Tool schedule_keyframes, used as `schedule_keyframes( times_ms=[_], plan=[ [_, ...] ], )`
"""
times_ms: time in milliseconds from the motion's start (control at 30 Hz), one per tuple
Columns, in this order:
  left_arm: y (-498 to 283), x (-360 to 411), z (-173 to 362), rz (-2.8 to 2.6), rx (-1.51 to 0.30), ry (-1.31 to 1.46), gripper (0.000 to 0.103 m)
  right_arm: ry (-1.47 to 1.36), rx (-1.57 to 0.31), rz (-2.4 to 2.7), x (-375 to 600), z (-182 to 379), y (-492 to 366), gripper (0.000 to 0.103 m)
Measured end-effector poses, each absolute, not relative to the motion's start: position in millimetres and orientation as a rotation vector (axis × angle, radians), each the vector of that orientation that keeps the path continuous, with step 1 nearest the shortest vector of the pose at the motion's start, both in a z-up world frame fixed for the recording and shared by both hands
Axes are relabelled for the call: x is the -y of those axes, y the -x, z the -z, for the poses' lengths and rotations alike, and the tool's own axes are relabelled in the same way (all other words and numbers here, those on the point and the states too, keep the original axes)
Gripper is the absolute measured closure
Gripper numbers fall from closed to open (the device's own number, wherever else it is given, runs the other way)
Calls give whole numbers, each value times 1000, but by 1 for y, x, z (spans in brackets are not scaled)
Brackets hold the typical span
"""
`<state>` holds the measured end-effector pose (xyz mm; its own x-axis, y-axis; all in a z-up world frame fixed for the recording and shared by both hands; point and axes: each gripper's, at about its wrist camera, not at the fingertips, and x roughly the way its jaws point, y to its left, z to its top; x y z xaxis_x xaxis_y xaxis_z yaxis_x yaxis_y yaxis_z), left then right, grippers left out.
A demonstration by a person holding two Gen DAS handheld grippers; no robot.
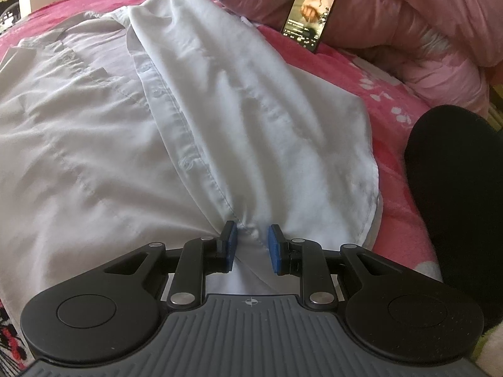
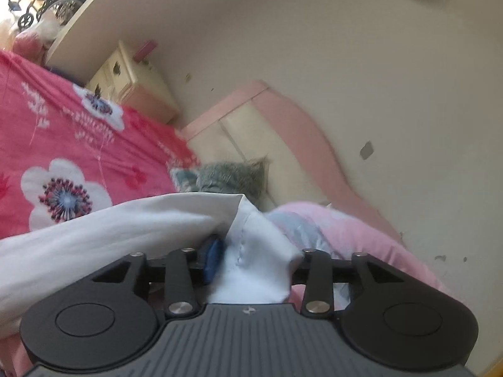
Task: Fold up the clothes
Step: 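Grasp the cuff with the right gripper and lift it toward the collar, then open the right gripper and release the sleeve over the shirt body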
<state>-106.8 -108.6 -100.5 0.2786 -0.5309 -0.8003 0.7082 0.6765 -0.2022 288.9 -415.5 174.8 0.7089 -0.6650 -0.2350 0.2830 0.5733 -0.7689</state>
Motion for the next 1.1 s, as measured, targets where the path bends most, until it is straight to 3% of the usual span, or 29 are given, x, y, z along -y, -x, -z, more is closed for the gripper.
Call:
schedule_keyframes(
  times_ms=[133,200,367,667,900,1000,1100],
  plan=[
    [106,108,101,843,-983,-195,81,870,-586,544,413,-183,-284,32],
    [106,107,101,844,-981,-190,81,889,-604,514,413,-190,-274,29],
    [106,106,102,842,-978,-180,81,952,-590,458,407,-202,-236,8],
    [106,104,103,834,-977,-159,81,884,-535,459,412,-225,-169,6],
    [109,105,102,822,-971,-165,81,355,-402,261,397,-206,-77,6],
    [111,107,101,817,-969,-174,81,155,-414,143,382,-178,-57,11],
    [112,108,101,808,-965,-180,80,84,-526,25,353,-134,-79,27]
  ],
)
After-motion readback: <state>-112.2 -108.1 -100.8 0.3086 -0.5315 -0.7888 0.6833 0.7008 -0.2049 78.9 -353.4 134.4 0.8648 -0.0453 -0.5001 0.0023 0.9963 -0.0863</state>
